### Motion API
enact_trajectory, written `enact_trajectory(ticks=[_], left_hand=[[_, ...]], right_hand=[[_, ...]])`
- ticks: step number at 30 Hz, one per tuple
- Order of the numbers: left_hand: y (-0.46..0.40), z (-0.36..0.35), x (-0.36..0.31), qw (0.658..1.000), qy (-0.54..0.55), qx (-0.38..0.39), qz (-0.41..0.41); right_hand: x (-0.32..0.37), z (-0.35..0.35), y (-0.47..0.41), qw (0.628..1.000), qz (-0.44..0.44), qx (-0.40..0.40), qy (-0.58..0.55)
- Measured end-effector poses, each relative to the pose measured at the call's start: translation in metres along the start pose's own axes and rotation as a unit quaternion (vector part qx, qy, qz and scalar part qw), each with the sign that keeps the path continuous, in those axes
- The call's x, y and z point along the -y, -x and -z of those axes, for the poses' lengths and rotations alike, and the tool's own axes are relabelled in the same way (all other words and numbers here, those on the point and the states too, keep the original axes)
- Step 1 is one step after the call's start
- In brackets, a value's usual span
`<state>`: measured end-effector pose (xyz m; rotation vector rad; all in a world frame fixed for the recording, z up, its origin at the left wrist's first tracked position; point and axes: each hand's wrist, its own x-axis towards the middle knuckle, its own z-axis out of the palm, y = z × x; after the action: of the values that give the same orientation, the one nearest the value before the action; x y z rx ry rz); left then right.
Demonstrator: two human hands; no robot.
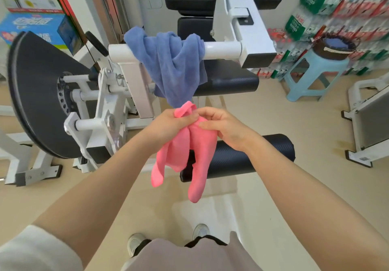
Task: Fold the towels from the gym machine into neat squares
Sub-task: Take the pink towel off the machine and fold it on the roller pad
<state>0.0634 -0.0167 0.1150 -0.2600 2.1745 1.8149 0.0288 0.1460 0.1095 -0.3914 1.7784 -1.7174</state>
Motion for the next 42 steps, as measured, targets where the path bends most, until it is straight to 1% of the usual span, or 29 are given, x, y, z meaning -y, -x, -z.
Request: enact_trajectory(ticks=[2, 3, 4, 6, 8, 9, 10, 11, 12, 13, 14, 16, 17, 18, 19, 21, 23, 24, 25, 26, 28, 29, 30, 32, 34, 36, 37, 39, 42], left_hand=[[-0.004, -0.006, -0.001, 0.992, 0.110, -0.054, 0.009], [-0.009, -0.008, -0.001, 0.979, 0.177, -0.098, 0.015], [-0.012, -0.008, -0.004, 0.961, 0.240, -0.137, 0.025], [-0.019, -0.004, -0.004, 0.913, 0.361, -0.186, 0.040], [-0.024, 0.000, -0.001, 0.876, 0.428, -0.216, 0.050], [-0.026, -0.001, 0.003, 0.881, 0.404, -0.239, 0.066], [-0.027, -0.003, 0.007, 0.909, 0.320, -0.253, 0.086], [-0.028, -0.005, 0.012, 0.949, 0.173, -0.246, 0.097], [-0.026, -0.008, 0.015, 0.974, 0.014, -0.210, 0.080], [-0.025, -0.012, 0.018, 0.979, -0.123, -0.153, 0.048], [-0.023, -0.018, 0.015, 0.977, -0.203, -0.071, 0.015], [-0.018, -0.034, 0.006, 0.961, -0.255, 0.098, -0.055], [-0.017, -0.042, 0.002, 0.944, -0.283, 0.150, -0.081], [-0.015, -0.048, 0.000, 0.928, -0.317, 0.175, -0.092], [-0.015, -0.052, -0.001, 0.923, -0.332, 0.174, -0.093], [-0.017, -0.052, 0.003, 0.945, -0.303, 0.113, -0.051], [-0.022, -0.049, 0.013, 0.987, -0.159, 0.018, 0.002], [-0.025, -0.046, 0.016, 0.997, -0.064, -0.047, 0.021], [-0.026, -0.043, 0.017, 0.992, 0.035, -0.112, 0.040], [-0.027, -0.040, 0.018, 0.974, 0.142, -0.165, 0.061], [-0.027, -0.034, 0.020, 0.918, 0.321, -0.215, 0.084], [-0.028, -0.031, 0.022, 0.902, 0.357, -0.228, 0.088], [-0.028, -0.030, 0.023, 0.898, 0.362, -0.231, 0.097], [-0.029, -0.028, 0.031, 0.918, 0.313, -0.208, 0.123], [-0.028, -0.028, 0.038, 0.954, 0.218, -0.135, 0.155], [-0.026, -0.028, 0.042, 0.982, 0.064, -0.058, 0.168], [-0.024, -0.028, 0.043, 0.985, -0.013, -0.049, 0.166], [-0.023, -0.030, 0.040, 0.977, -0.104, -0.087, 0.166], [-0.022, -0.036, 0.031, 0.977, -0.092, -0.147, 0.121]], right_hand=[[-0.002, 0.011, 0.001, 1.000, -0.016, -0.007, 0.025], [-0.004, 0.016, 0.001, 0.999, -0.024, -0.010, 0.048], [-0.007, 0.022, 0.002, 0.998, -0.031, -0.005, 0.062], [-0.013, 0.034, 0.005, 0.998, -0.058, 0.006, 0.036], [-0.019, 0.044, 0.008, 0.997, -0.072, 0.002, 0.011], [-0.019, 0.048, 0.009, 0.997, -0.070, -0.003, 0.014], [-0.018, 0.051, 0.010, 0.998, -0.065, -0.006, 0.020], [-0.017, 0.052, 0.011, 0.998, -0.064, -0.007, 0.028], [-0.014, 0.053, 0.012, 0.997, -0.062, -0.005, 0.036], [-0.011, 0.052, 0.013, 0.997, -0.065, 0.001, 0.043], [-0.008, 0.051, 0.013, 0.996, -0.069, 0.013, 0.049], [-0.002, 0.048, 0.013, 0.994, -0.077, 0.051, 0.061], [0.000, 0.047, 0.013, 0.991, -0.085, 0.069, 0.072], [0.001, 0.047, 0.012, 0.989, -0.093, 0.082, 0.083], [0.001, 0.048, 0.013, 0.987, -0.100, 0.089, 0.086], [-0.004, 0.053, 0.014, 0.988, -0.102, 0.090, 0.068], [-0.012, 0.061, 0.017, 0.991, -0.105, 0.077, 0.032], [-0.017, 0.066, 0.018, 0.991, -0.110, 0.069, 0.019], [-0.021, 0.071, 0.020, 0.991, -0.112, 0.064, 0.016], [-0.026, 0.076, 0.023, 0.992, -0.112, 0.060, 0.024], [-0.032, 0.083, 0.028, 0.992, -0.106, 0.055, 0.049], [-0.035, 0.085, 0.030, 0.992, -0.103, 0.047, 0.057], [-0.038, 0.087, 0.030, 0.993, -0.100, 0.029, 0.064], [-0.041, 0.086, 0.030, 0.992, -0.097, -0.034, 0.073], [-0.040, 0.083, 0.028, 0.987, -0.093, -0.109, 0.069], [-0.036, 0.082, 0.025, 0.982, -0.078, -0.166, 0.047], [-0.033, 0.081, 0.025, 0.982, -0.068, -0.176, 0.030], [-0.028, 0.079, 0.025, 0.986, -0.043, -0.160, -0.025], [-0.020, 0.074, 0.027, 0.989, -0.012, -0.099, -0.111]])
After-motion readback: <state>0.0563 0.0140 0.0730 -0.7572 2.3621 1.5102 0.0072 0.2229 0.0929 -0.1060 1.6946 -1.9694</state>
